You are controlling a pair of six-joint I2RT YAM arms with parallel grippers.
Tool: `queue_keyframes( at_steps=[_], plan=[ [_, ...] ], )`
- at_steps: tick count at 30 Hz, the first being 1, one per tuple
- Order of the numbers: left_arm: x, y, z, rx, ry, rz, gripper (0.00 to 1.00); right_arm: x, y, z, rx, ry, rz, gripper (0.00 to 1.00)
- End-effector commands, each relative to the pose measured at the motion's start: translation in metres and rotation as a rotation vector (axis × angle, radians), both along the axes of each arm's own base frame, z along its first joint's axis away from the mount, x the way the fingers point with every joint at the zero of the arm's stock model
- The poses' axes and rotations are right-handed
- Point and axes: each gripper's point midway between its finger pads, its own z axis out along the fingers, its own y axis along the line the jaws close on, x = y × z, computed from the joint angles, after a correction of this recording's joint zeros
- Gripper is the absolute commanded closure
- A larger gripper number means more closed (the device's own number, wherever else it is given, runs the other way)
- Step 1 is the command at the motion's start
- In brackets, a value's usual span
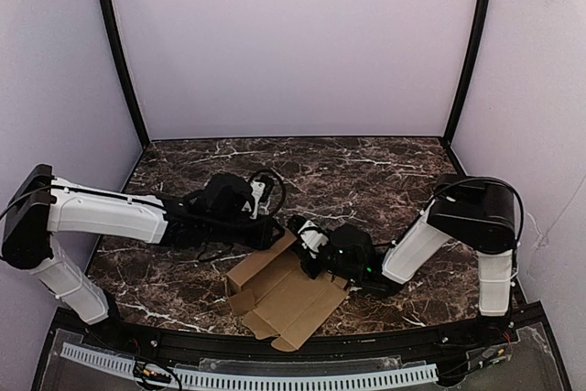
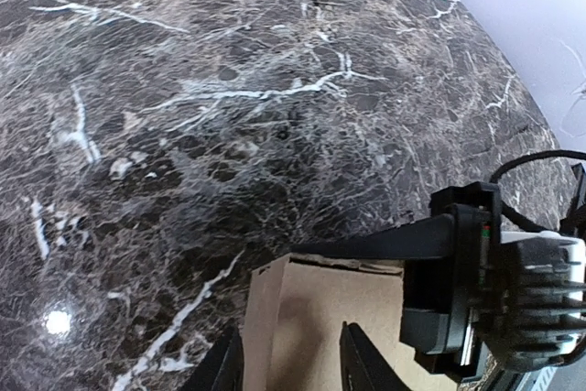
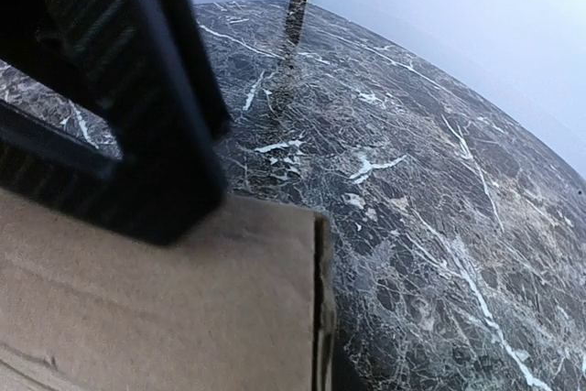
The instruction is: Fold the paper box
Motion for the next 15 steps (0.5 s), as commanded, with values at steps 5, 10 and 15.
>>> queue_keyframes(
  at_steps=[5, 10, 15],
  plan=[
    [-0.018, 0.066, -0.001, 0.136, 0.024, 0.115, 0.60, -0.005, -0.002, 0.025, 0.026, -0.031, 0.002, 0.70],
    [-0.037, 0.089, 0.006, 0.083, 0.044, 0.147, 0.59, -0.012, -0.007, 0.032, 0.029, -0.024, 0.018, 0.63],
    [-0.058, 0.117, -0.006, 0.069, 0.096, 0.185, 0.58, -0.027, -0.013, 0.030, -0.024, 0.012, 0.084, 0.57]
  ],
)
